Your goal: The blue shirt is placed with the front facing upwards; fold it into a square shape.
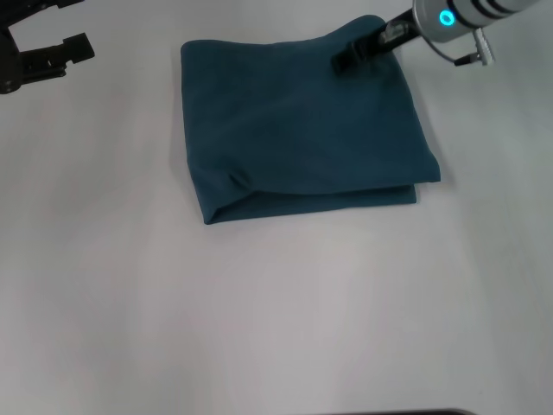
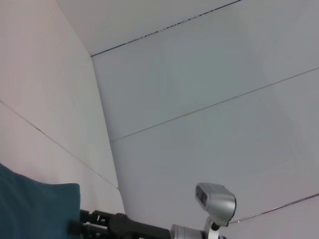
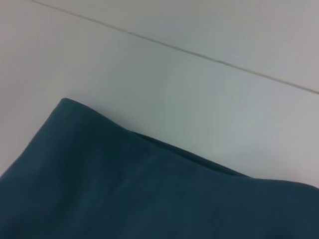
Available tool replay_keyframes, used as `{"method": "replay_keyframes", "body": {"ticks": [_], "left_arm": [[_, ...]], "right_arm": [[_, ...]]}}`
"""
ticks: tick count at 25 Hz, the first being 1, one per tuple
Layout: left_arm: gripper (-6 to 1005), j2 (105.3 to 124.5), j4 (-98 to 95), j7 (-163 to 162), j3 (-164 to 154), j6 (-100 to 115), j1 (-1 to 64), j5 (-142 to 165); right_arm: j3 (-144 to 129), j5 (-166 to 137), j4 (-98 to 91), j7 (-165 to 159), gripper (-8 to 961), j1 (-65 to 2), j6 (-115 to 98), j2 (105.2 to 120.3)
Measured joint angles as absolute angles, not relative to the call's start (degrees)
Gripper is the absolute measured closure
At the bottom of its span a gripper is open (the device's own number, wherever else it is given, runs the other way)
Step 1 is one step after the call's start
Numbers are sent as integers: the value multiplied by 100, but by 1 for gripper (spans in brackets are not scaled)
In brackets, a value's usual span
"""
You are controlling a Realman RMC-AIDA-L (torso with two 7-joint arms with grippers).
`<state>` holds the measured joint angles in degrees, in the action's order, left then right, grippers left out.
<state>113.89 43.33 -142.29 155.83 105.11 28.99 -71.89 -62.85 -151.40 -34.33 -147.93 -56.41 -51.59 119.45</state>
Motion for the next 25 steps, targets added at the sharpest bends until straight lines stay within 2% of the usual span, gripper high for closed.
{"method": "replay_keyframes", "body": {"ticks": [5,11,15,20,25], "left_arm": [[48,11384,4333,-14229,15586,10513,2900,-7189],[50,11372,4333,-14235,15609,10558,2888,-7189],[49,11343,4335,-14252,15610,10559,2866,-7189],[49,11187,4370,-14400,15466,10541,2912,-7119],[49,11054,4401,-14443,15216,10535,2884,-7032]], "right_arm": [[-6211,-15137,-4394,-14869,360,-5467,-5953,11922],[-6066,-14593,-5899,-14803,359,-4887,-7410,11926],[-5945,-13829,-6081,-14614,359,-4476,-8296,11804],[-5306,-13311,-6044,-14470,359,-4285,-9302,11636],[-4353,-12727,-5716,-14009,359,-4168,-10267,11364]]}}
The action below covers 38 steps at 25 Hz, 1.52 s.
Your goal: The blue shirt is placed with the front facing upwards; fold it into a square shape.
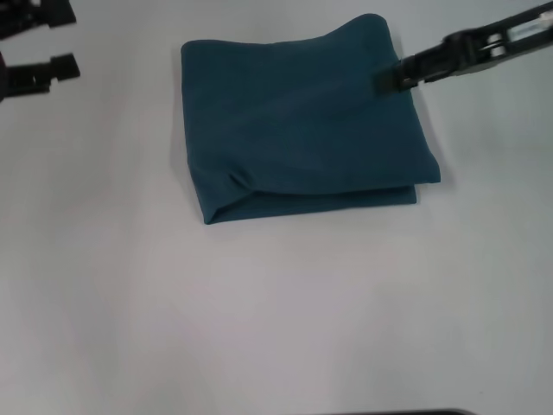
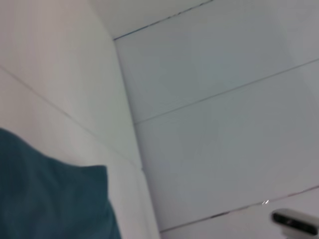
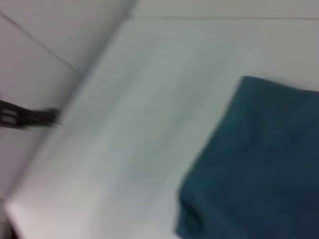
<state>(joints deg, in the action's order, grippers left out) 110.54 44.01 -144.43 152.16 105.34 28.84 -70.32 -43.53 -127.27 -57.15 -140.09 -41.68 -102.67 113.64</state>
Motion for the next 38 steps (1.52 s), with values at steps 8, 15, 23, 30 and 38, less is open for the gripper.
{"method": "replay_keyframes", "body": {"ticks": [8,15,23,30,38], "left_arm": [[49,11124,4509,-13353,15110,10587,2665,-6810],[50,11542,4779,-11875,15120,10613,2407,-6813],[50,12398,4685,-9700,15181,10069,2123,-6850],[50,12409,4050,-9047,15116,9942,2282,-7000],[49,12393,5008,-10509,14342,9682,2354,-6817]], "right_arm": [[-3616,-11656,-5048,-12680,359,-3456,-11107,11039],[-3439,-11632,-4943,-11474,359,-2921,-11095,11123],[-2883,-11640,-4854,-10866,359,-2456,-10923,11136],[-2754,-11650,-4832,-10989,359,-2389,-10529,11161],[-2721,-11670,-4909,-11940,359,-2781,-10356,11000]]}}
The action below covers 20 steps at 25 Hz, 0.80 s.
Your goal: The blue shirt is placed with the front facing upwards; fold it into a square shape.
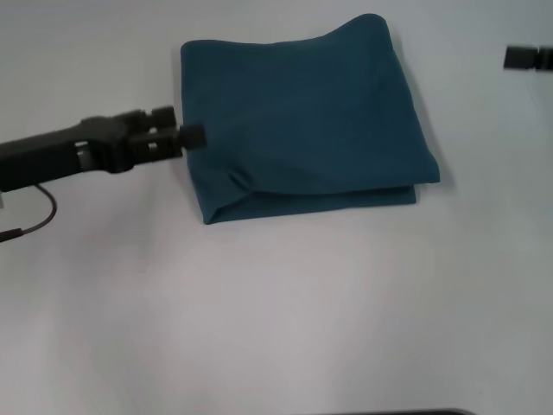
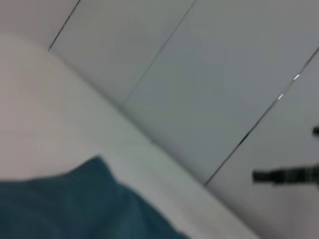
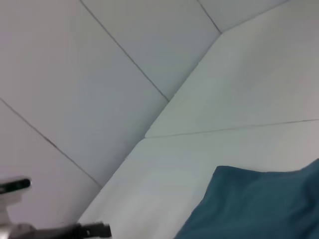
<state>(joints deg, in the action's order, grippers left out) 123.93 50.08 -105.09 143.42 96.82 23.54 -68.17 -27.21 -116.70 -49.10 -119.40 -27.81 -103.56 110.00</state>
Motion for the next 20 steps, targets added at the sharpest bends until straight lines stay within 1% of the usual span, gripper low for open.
{"method": "replay_keyframes", "body": {"ticks": [6,8,10,15,20], "left_arm": [[50,12410,5482,-10691,13933,9611,1994,-6751],[50,12436,5710,-10440,13563,9346,1600,-6791],[49,12444,5713,-10241,13380,9128,1453,-6843],[49,12459,5366,-9468,12609,8235,1172,-7205],[49,12462,4953,-8859,12028,7497,1220,-7593]], "right_arm": [[-2743,-11985,-4912,-12895,358,-3341,-10296,10708],[-2751,-12234,-4913,-13077,358,-3529,-10258,10627],[-2780,-12504,-4913,-13254,358,-3727,-10130,10576],[-2887,-12556,-4913,-13403,358,-3822,-9989,10578],[-2920,-12552,-4913,-13580,358,-3823,-9877,10553]]}}
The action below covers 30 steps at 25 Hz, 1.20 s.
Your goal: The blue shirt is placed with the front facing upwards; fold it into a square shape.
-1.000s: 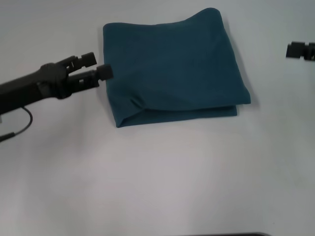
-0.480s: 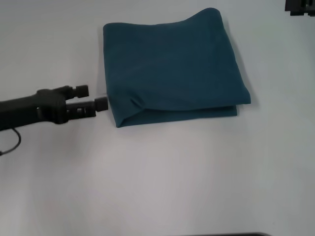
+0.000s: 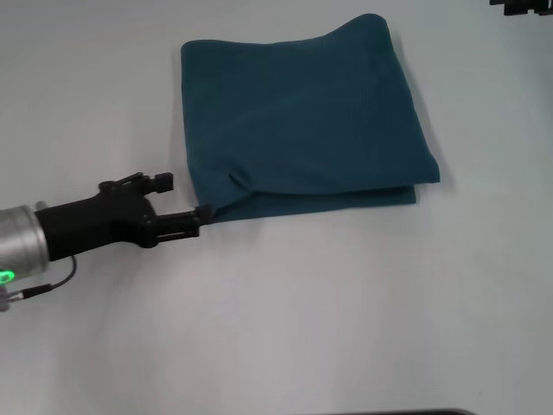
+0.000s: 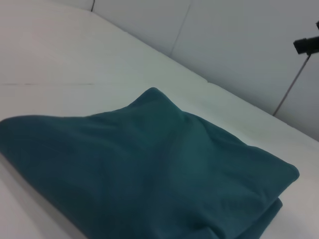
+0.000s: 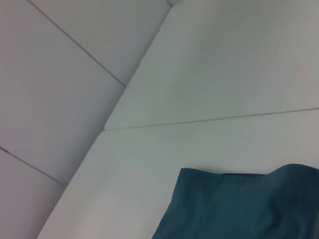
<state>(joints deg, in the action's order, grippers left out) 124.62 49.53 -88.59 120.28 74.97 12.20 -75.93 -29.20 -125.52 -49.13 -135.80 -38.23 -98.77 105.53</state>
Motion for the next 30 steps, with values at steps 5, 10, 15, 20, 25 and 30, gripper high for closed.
{"method": "replay_keyframes", "body": {"ticks": [5,10,15,20,25,30], "left_arm": [[50,12462,5161,-8910,11590,7322,1173,-7820],[50,12459,5895,-9328,11181,7143,832,-7701],[49,12463,6472,-9344,10521,6491,474,-7606],[49,12462,6482,-9328,9958,5857,405,-7581],[49,12462,6547,-9643,9796,5713,389,-7556],[50,12462,6734,-10076,9474,5435,379,-7255]], "right_arm": [[-2924,-12554,-4913,-13658,358,-3788,-9784,10532],[-2963,-12565,-4913,-13640,358,-3754,-9769,10522],[-2977,-12569,-4913,-13624,358,-3719,-9792,10520],[-2956,-12569,-4913,-13623,358,-3594,-9774,10520],[-2941,-12569,-4913,-13623,358,-3524,-9770,10504],[-2982,-12568,-4903,-13617,358,-3495,-9759,10502]]}}
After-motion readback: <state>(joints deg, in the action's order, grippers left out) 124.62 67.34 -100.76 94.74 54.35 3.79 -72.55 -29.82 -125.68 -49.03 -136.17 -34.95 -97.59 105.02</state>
